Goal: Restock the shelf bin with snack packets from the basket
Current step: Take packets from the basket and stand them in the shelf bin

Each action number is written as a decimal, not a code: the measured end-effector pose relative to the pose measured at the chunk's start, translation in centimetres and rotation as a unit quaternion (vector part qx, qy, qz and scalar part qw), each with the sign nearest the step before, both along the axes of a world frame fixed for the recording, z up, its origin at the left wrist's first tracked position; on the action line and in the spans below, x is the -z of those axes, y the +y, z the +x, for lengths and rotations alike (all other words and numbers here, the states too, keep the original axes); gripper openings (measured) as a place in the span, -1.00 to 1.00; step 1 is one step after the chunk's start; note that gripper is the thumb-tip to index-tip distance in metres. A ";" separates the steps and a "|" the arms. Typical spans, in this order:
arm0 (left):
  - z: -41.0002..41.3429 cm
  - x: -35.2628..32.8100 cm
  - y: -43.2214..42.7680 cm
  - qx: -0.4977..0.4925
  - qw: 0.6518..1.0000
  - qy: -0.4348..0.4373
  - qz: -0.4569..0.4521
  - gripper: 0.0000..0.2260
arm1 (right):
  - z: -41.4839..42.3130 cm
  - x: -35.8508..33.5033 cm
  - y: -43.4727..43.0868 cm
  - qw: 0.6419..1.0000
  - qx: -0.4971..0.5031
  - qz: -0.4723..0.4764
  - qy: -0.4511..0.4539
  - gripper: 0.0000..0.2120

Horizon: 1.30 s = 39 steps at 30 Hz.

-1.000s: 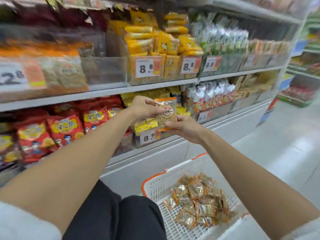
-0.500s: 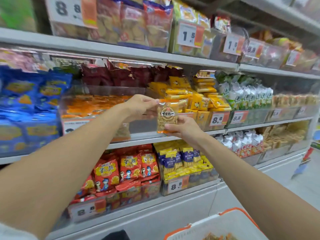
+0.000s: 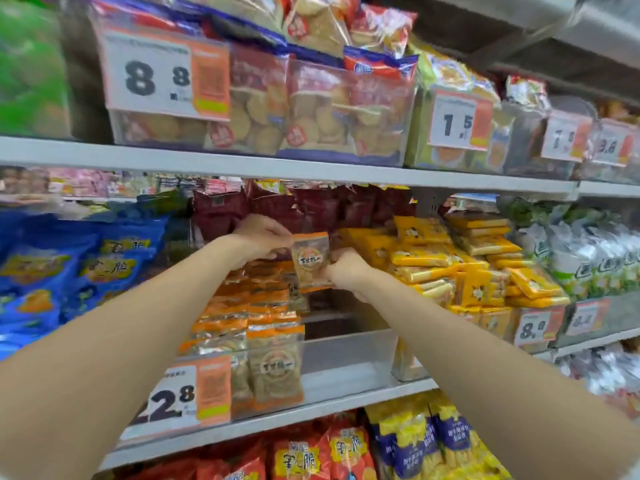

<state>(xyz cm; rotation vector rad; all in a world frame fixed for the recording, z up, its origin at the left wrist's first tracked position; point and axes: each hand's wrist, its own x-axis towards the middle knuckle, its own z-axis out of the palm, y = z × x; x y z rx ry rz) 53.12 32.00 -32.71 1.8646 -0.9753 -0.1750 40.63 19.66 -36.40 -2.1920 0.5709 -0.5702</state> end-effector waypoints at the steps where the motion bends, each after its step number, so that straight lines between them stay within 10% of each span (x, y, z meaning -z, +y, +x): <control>1: 1.0 0.6 -0.6 -0.006 0.998 -0.048 0.027 -0.90 | 0.9 0.2 -0.7 0.998 0.002 -0.033 0.059 -0.62; 9: 5.2 5.5 -3.4 -0.031 0.980 -0.162 0.115 -0.87 | 5.8 4.1 -3.3 0.966 -0.024 -0.051 0.254 -0.54; 21: 5.7 6.7 -3.6 -0.027 0.977 -0.186 0.099 -0.92 | 7.8 7.5 -4.7 0.974 0.062 -0.115 0.184 -0.73; 26: 5.5 6.7 -3.4 -0.032 0.978 -0.183 0.097 -0.90 | 7.0 7.2 -4.4 0.982 -0.001 0.110 0.153 -0.67; 32: 5.2 6.5 -3.3 -0.020 0.976 -0.193 0.099 -0.85 | 6.4 6.5 -4.0 0.972 -0.001 0.161 0.171 -0.66; 39: 4.1 5.1 -2.2 -0.022 0.971 -0.211 0.110 -0.85 | 5.0 4.4 -3.0 0.991 0.027 0.041 0.127 -0.54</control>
